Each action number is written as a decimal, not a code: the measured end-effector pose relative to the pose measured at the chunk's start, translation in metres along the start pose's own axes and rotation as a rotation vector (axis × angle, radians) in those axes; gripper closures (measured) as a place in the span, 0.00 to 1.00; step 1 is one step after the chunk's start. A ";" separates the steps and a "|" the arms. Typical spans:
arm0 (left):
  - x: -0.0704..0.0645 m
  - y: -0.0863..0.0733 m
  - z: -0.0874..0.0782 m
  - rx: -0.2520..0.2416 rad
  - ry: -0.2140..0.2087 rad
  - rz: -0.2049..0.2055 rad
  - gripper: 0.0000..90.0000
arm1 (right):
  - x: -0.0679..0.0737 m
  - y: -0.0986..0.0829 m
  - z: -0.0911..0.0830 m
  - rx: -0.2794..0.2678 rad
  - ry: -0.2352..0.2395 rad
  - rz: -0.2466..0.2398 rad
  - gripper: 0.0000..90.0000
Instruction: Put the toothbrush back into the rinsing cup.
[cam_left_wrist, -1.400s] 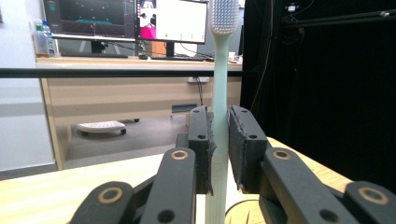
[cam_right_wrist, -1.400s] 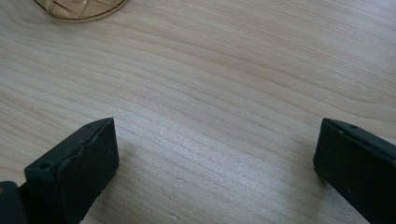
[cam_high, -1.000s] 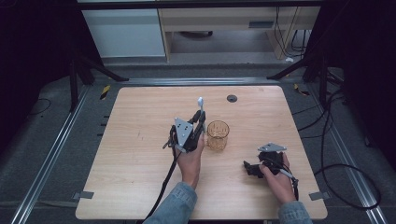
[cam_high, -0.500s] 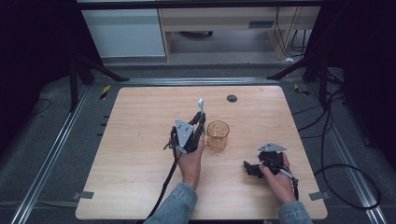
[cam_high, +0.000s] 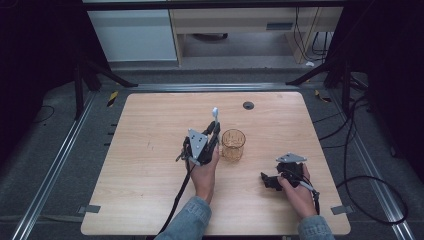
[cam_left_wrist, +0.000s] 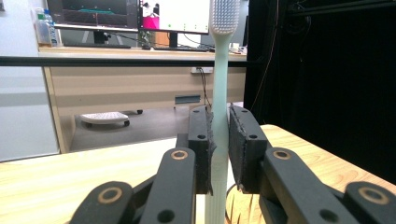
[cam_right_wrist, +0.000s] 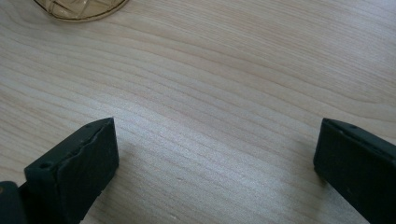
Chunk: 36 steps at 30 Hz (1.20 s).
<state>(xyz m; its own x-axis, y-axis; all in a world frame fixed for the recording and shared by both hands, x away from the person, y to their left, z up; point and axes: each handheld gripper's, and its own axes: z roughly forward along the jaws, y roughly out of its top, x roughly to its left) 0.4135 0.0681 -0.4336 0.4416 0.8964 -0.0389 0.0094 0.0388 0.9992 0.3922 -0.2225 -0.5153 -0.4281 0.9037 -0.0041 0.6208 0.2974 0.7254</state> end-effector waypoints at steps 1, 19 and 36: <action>0.000 0.000 0.000 0.000 0.001 0.002 0.88 | 0.000 0.000 0.000 0.000 0.000 0.000 0.00; -0.001 -0.008 0.000 0.012 -0.001 -0.010 0.88 | 0.000 0.000 0.000 0.002 0.004 -0.002 0.00; 0.003 -0.017 0.000 0.019 -0.005 0.001 0.88 | 0.000 0.000 0.000 0.003 0.003 -0.003 0.00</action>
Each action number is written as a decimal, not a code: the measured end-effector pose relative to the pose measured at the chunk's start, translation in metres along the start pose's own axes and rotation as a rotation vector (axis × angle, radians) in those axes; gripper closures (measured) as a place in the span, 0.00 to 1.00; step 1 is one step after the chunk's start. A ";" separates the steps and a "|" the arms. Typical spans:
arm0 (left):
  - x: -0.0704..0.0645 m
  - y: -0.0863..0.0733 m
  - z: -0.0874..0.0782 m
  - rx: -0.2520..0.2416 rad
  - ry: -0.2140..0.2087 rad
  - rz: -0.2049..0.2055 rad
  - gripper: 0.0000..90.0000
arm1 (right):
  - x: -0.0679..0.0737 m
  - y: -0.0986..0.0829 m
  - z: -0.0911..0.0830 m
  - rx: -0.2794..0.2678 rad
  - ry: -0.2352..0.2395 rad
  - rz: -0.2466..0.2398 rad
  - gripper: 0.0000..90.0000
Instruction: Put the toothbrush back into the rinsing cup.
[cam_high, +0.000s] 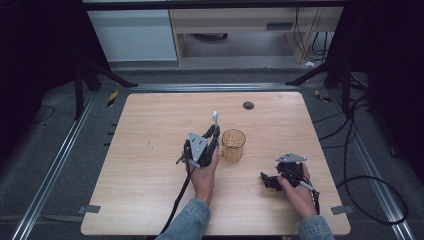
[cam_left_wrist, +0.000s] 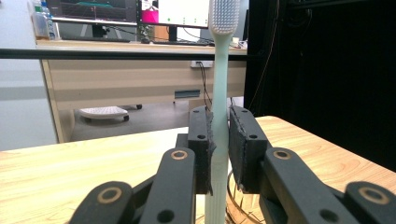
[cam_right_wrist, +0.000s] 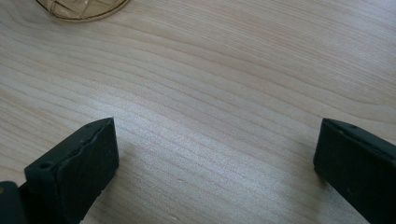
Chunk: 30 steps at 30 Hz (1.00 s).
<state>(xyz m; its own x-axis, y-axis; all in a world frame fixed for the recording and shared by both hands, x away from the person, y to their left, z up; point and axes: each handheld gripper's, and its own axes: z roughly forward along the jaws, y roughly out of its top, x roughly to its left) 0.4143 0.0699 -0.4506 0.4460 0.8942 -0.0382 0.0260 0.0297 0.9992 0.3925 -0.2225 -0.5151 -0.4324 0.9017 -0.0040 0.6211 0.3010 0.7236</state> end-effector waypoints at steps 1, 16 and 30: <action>0.000 -0.001 0.000 0.000 0.001 0.003 0.88 | 0.000 0.000 0.000 0.000 0.000 0.000 0.00; 0.001 -0.011 -0.001 0.005 -0.004 0.012 0.87 | 0.000 0.000 0.000 0.000 0.000 0.001 0.00; -0.001 -0.017 -0.003 0.036 0.001 0.026 0.87 | 0.000 0.000 0.000 0.000 0.000 0.000 0.00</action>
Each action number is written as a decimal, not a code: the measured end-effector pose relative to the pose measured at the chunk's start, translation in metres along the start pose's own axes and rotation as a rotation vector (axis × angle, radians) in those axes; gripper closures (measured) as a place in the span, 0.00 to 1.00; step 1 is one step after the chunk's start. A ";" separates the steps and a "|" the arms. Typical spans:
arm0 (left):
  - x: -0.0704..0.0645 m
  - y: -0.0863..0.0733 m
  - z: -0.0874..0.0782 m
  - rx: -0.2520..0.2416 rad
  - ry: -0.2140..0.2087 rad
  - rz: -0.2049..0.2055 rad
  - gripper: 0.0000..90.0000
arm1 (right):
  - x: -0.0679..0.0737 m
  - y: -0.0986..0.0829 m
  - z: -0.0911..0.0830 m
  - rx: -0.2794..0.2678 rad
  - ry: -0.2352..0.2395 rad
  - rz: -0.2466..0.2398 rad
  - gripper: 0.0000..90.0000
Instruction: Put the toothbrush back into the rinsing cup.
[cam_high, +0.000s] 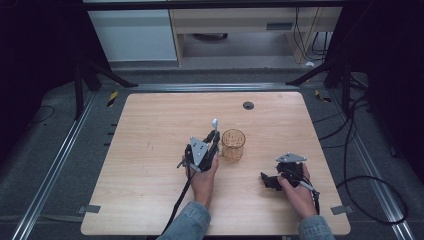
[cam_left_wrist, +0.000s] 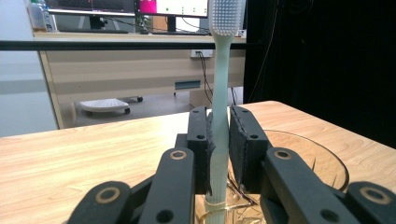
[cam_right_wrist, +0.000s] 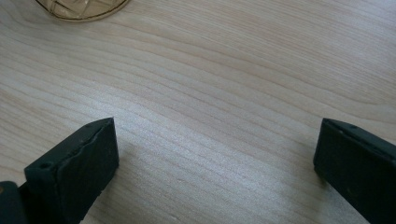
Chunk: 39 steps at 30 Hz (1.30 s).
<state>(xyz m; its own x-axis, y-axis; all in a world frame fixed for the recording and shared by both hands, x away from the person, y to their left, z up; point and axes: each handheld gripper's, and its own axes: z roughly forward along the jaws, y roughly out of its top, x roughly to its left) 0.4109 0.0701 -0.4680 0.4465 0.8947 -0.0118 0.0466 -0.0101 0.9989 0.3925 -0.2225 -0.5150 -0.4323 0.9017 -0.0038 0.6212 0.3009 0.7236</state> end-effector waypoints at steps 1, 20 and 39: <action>0.000 0.000 0.000 0.002 0.001 -0.001 0.87 | 0.000 0.000 0.000 0.000 0.000 0.000 0.00; 0.000 -0.005 0.002 0.045 -0.002 -0.008 0.87 | 0.000 0.000 0.000 -0.001 0.000 0.000 0.00; 0.000 -0.006 0.002 0.050 -0.003 -0.007 0.86 | 0.000 0.000 0.000 0.000 -0.001 0.000 0.00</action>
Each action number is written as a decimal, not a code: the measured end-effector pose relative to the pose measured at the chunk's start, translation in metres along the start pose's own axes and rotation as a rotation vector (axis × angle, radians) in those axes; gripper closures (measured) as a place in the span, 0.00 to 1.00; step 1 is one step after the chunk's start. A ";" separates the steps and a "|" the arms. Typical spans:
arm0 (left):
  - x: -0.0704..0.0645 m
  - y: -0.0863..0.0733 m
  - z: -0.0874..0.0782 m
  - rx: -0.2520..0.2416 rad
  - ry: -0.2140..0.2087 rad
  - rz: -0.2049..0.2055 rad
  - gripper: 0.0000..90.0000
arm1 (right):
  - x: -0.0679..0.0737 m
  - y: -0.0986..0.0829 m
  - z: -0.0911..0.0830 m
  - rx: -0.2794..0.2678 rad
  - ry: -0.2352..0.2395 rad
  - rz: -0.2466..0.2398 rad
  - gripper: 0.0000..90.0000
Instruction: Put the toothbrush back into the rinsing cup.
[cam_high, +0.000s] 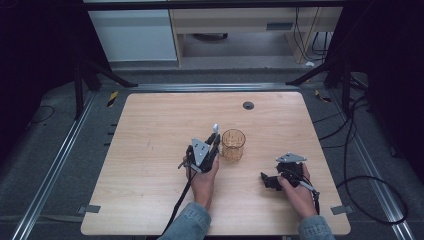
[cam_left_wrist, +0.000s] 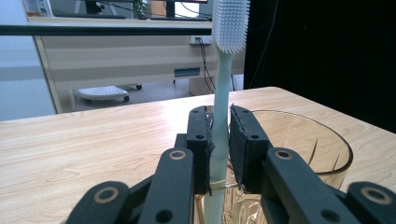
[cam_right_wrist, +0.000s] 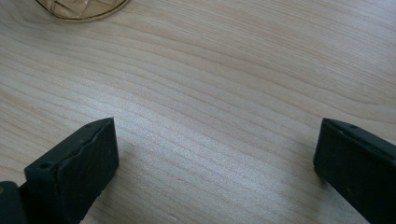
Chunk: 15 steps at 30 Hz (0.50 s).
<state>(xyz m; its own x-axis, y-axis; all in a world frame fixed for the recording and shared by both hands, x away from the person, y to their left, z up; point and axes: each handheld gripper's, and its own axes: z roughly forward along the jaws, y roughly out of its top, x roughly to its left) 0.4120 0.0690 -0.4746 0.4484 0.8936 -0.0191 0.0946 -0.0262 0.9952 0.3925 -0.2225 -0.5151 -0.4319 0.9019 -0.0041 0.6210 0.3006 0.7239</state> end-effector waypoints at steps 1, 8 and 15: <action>0.000 0.000 0.000 0.001 0.000 0.000 0.86 | 0.000 0.000 0.000 0.000 0.000 0.000 0.00; 0.000 -0.001 0.000 0.009 0.000 0.007 0.86 | 0.000 0.000 0.000 0.000 0.000 0.002 0.00; 0.001 0.002 -0.001 0.026 -0.011 0.019 0.83 | 0.000 0.000 0.000 0.000 0.001 0.002 0.00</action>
<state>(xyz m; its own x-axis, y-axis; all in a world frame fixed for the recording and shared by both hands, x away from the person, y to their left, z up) 0.4117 0.0705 -0.4728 0.4602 0.8878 -0.0010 0.1091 -0.0554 0.9925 0.3925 -0.2223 -0.5151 -0.4313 0.9022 -0.0022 0.6218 0.2991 0.7238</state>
